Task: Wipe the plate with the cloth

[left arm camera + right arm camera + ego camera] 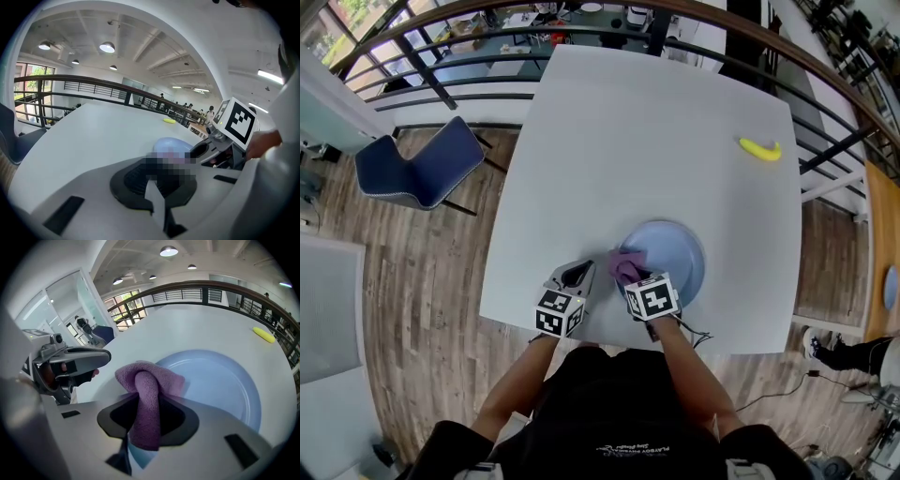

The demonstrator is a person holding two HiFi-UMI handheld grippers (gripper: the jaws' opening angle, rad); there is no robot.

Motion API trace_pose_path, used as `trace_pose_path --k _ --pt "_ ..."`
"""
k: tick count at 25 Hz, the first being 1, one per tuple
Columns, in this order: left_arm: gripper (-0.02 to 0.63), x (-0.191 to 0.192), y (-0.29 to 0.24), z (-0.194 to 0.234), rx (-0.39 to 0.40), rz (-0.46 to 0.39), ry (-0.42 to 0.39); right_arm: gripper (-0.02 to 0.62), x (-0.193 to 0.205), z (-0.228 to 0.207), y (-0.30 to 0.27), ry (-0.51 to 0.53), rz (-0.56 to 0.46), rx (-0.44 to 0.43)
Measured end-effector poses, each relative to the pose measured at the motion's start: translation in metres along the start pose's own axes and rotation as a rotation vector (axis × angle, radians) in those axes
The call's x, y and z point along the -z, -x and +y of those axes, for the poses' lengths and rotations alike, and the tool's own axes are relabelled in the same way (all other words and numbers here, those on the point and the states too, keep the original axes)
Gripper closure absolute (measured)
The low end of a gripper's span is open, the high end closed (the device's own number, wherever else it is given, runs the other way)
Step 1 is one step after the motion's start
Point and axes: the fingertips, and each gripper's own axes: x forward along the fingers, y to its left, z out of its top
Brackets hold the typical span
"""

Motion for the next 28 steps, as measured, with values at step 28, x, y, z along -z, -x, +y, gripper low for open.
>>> trace_pose_path --k 28 --pt "0.6 -0.005 -0.039 -0.058 0.151 0.043 -0.102 0.471 0.059 -0.068 0.038 -0.106 0.044 0.186"
